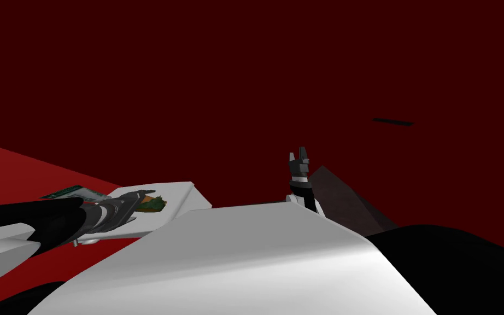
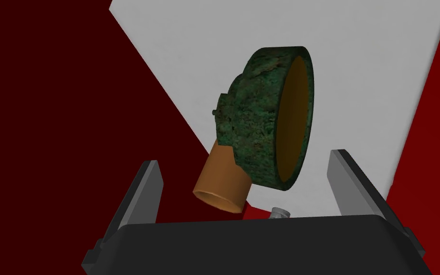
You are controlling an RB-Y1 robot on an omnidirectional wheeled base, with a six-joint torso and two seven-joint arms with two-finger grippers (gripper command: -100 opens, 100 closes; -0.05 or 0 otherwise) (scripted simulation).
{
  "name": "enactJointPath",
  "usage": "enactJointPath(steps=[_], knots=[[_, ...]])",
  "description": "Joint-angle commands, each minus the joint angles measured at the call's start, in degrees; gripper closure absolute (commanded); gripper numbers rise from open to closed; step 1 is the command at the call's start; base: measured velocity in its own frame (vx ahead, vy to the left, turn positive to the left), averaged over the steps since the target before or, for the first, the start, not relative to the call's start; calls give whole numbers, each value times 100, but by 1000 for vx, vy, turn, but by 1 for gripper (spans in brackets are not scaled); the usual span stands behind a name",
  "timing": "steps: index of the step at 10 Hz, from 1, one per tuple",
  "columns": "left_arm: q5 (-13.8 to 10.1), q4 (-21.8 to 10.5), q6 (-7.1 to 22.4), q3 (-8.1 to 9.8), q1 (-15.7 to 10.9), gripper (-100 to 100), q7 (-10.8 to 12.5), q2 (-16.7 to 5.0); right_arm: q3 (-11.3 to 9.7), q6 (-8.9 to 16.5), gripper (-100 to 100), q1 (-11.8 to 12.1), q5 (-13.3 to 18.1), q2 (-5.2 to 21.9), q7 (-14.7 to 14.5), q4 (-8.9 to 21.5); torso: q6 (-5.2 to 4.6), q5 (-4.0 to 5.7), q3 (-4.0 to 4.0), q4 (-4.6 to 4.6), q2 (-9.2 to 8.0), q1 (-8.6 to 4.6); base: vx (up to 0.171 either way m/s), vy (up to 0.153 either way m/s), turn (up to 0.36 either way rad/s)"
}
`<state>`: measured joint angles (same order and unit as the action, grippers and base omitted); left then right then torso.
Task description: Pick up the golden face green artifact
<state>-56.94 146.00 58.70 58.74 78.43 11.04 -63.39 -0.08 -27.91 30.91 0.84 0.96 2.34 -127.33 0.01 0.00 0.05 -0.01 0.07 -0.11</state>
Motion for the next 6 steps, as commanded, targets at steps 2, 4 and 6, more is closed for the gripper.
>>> enactJointPath(steps=[2,4,6], knots=[[0,11,19,-8,4,0,8,-6,0,0,0,0,0,0,0,0,1,-1,-3,1,-5,4,3,-3,-1],[162,-217,-118,-296,-99,-100,-96,52,0,0,0,0,0,0,0,0,-1,-2,-4,2,-7,7,8,-11,-69],[291,-397,-227,-528,-182,-100,-179,99,0,0,0,0,0,0,0,0,0,-2,-4,2,-6,5,10,-13,-66]])
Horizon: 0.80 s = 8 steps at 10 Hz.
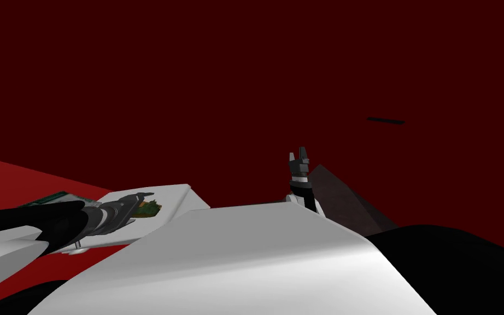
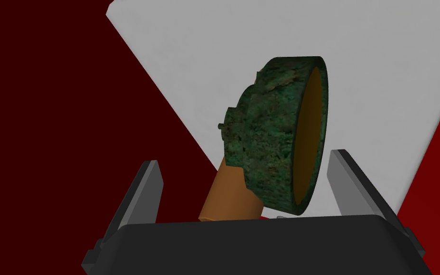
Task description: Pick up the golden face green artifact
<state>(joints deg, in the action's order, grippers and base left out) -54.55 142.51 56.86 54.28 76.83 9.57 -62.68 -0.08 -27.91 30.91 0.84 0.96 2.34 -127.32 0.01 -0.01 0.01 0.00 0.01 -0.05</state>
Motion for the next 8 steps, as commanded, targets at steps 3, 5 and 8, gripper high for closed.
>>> enactJointPath(steps=[3,5,8], knots=[[1,-16,-3,-16,4,100,-10,3,0,0,0,0,0,0,0,0,-8,3,-1,3,0,1,0,0,5],[4,-13,0,-13,2,100,-17,-3,0,0,0,0,0,0,0,0,0,-1,-5,6,-5,3,0,0,0],[-77,132,66,150,61,100,51,-18,0,0,0,0,0,0,0,0,1,0,-8,7,-9,3,-2,3,30]])
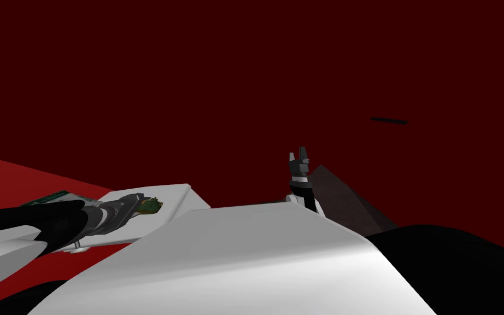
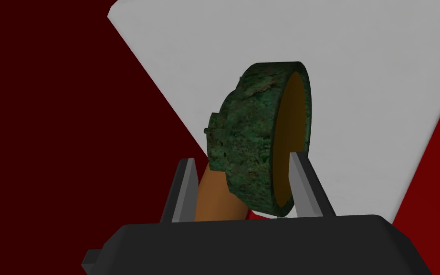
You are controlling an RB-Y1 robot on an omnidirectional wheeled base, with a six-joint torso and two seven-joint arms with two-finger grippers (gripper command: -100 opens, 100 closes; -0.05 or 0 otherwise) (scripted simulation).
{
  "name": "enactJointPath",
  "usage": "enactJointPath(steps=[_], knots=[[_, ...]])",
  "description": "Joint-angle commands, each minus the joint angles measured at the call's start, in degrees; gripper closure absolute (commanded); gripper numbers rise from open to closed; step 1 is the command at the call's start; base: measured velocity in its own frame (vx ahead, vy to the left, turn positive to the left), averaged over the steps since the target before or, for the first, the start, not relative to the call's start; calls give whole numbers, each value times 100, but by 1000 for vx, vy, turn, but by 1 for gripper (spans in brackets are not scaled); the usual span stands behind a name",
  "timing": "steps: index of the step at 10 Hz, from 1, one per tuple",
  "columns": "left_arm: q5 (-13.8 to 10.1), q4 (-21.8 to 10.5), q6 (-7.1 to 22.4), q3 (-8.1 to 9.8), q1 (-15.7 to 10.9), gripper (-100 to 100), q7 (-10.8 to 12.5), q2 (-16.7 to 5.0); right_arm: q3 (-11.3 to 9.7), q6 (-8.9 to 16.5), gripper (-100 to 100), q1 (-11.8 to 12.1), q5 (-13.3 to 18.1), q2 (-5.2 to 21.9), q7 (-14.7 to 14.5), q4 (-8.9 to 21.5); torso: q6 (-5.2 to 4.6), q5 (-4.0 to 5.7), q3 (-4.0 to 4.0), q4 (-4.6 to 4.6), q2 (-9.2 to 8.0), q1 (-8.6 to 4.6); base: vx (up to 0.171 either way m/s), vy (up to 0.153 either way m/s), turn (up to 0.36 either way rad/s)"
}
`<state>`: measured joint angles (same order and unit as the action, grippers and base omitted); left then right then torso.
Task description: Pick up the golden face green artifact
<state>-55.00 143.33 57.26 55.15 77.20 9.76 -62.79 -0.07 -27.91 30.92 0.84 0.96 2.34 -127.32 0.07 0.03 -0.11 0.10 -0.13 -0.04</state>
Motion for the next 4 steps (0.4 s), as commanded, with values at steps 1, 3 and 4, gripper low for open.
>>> enactJointPath(steps=[1,3,4], knots=[[-97,141,80,179,65,100,74,-31,0,0,0,0,0,0,0,0,0,0,0,0,0,0,-11,14,112],[-111,171,86,210,83,100,76,-32,0,0,0,-1,0,0,0,0,-2,0,-4,2,-7,-1,-9,10,32],[-117,185,100,224,85,0,89,-36,-1,0,0,-1,0,0,0,0,-2,-2,-2,0,-4,0,0,0,0]])
